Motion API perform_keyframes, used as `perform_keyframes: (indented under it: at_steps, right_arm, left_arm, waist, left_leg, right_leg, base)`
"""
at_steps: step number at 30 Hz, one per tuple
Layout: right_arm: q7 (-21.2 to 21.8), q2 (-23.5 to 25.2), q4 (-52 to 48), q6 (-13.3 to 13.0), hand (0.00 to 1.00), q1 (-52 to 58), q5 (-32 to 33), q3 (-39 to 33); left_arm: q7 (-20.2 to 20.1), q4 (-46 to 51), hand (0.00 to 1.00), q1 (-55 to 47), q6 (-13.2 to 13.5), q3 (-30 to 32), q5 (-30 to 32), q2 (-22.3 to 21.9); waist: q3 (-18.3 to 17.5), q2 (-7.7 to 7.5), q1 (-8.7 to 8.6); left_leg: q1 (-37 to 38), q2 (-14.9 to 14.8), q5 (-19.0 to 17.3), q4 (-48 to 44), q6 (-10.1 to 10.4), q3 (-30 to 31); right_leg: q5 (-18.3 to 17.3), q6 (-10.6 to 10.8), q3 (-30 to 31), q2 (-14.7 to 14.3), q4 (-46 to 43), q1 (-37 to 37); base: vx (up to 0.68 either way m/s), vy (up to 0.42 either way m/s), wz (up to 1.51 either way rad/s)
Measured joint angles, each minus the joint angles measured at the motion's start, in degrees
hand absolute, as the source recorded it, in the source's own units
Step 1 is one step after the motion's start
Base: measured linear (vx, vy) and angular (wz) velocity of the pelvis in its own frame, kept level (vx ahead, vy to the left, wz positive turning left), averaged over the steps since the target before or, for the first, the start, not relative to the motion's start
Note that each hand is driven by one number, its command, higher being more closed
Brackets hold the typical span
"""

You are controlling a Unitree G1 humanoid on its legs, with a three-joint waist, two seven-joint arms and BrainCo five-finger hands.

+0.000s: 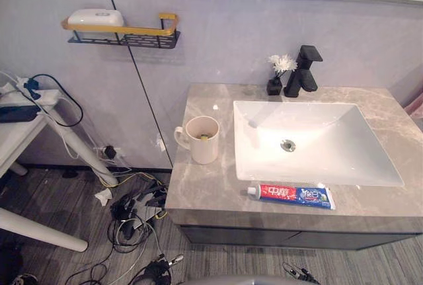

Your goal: Organize washtable

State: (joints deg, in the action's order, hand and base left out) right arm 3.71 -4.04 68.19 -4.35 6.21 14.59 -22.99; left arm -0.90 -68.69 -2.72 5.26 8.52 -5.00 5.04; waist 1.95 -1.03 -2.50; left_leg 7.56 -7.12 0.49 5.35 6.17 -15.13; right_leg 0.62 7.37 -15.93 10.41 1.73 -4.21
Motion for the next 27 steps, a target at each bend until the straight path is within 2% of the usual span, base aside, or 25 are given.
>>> perform_keyframes:
  at_steps: [7,9,11,12,14,21,24,25,27]
  right_arm:
    - [-0.9,-0.1,-1.3,0.0,0.00,0.5,1.2,0.3]
    - [-1.3,-0.4,-11.3,0.1,0.00,4.4,1.0,5.1]
    - [-1.2,-1.1,-21.6,0.0,0.00,7.8,-0.5,6.9]
    - [-0.9,-1.7,-26.6,-0.3,0.00,9.3,-1.3,6.8]
    - [0.1,-2.4,-30.4,-0.7,0.00,10.8,-2.7,5.0]
    - [0.2,-1.4,-27.1,-1.3,0.00,13.1,-3.5,1.6]
    - [0.1,0.8,-24.8,-1.3,0.00,13.0,-3.4,-0.3]
    - [0.1,1.3,-24.7,-1.3,0.00,13.1,-3.4,-0.7]
    - [0.1,2.3,-25.0,-1.3,0.00,13.7,-2.7,-2.6]
  left_arm:
    - [0.1,0.3,0.00,0.0,0.0,-1.4,0.0,0.2]
    - [0.2,1.5,0.00,-0.1,0.0,-2.4,0.4,0.4]
    - [0.2,2.0,0.00,-0.3,0.0,-2.5,1.3,0.4]
    - [0.2,2.3,0.00,-0.4,0.0,-2.5,1.7,0.5]
    - [0.2,3.7,0.00,-1.6,0.1,-2.9,2.1,0.5]
    - [0.6,4.3,0.00,-2.2,0.2,-0.8,-0.2,0.3]
    - [2.4,8.3,0.00,-4.0,0.5,7.6,-4.8,-0.8]
    - [3.0,10.1,0.00,-4.7,0.8,12.0,-6.2,-1.2]
    - [6.4,20.8,0.00,-6.9,1.8,23.9,-13.1,-2.7]
  waist:
    - [0.1,0.68,0.00]
    - [0.2,0.75,0.00]
    - [0.2,0.75,-0.05]
    - [0.2,0.80,-0.10]
    - [0.2,0.78,-0.09]
    - [0.2,0.70,-0.13]
    - [0.3,0.85,0.06]
    - [0.3,0.93,0.14]
    - [0.3,0.94,0.82]
  left_leg:
    - [0.3,-0.1,0.1,0.0,0.1,-0.5]
    - [-0.3,-0.2,0.0,0.0,0.1,-1.4]
    - [-0.9,-0.3,0.0,0.0,0.1,-2.4]
    - [-1.1,-0.3,0.0,0.0,0.1,-3.1]
    - [-1.0,-0.3,-0.3,0.0,0.2,-4.1]
    - [-0.9,-0.3,-0.9,0.0,0.7,-5.1]
    - [-1.0,-0.3,-0.9,0.0,0.7,-5.0]
    - [-1.2,-0.3,-0.9,0.0,0.7,-4.9]
    - [-1.2,-0.3,-0.9,0.0,0.7,-4.6]
  right_leg:
    - [0.9,0.2,-0.4,-0.1,1.4,-1.0]
    - [0.9,0.2,0.0,-0.1,1.4,-0.2]
    - [1.0,0.2,1.0,-0.1,1.2,1.1]
    - [1.2,0.2,1.6,-0.2,1.2,1.7]
    - [1.3,0.2,2.5,-0.3,1.3,2.2]
    - [1.3,0.3,2.9,-0.3,1.6,2.4]
    - [1.3,0.4,2.5,-0.3,1.8,2.4]
    - [1.3,0.4,2.5,-0.3,1.8,2.3]
    - [1.3,0.3,2.0,-0.2,1.8,2.1]
  base:
    - [-0.01,0.000,-0.01]
    - [-0.04,0.003,-0.12]
    - [-0.02,0.009,-0.26]
    - [-0.01,0.012,-0.28]
    - [0.02,0.009,-0.23]
    - [0.05,0.003,-0.07]
    - [0.03,-0.002,0.06]
    - [0.00,0.001,0.04]
    - [0.00,0.001,0.07]
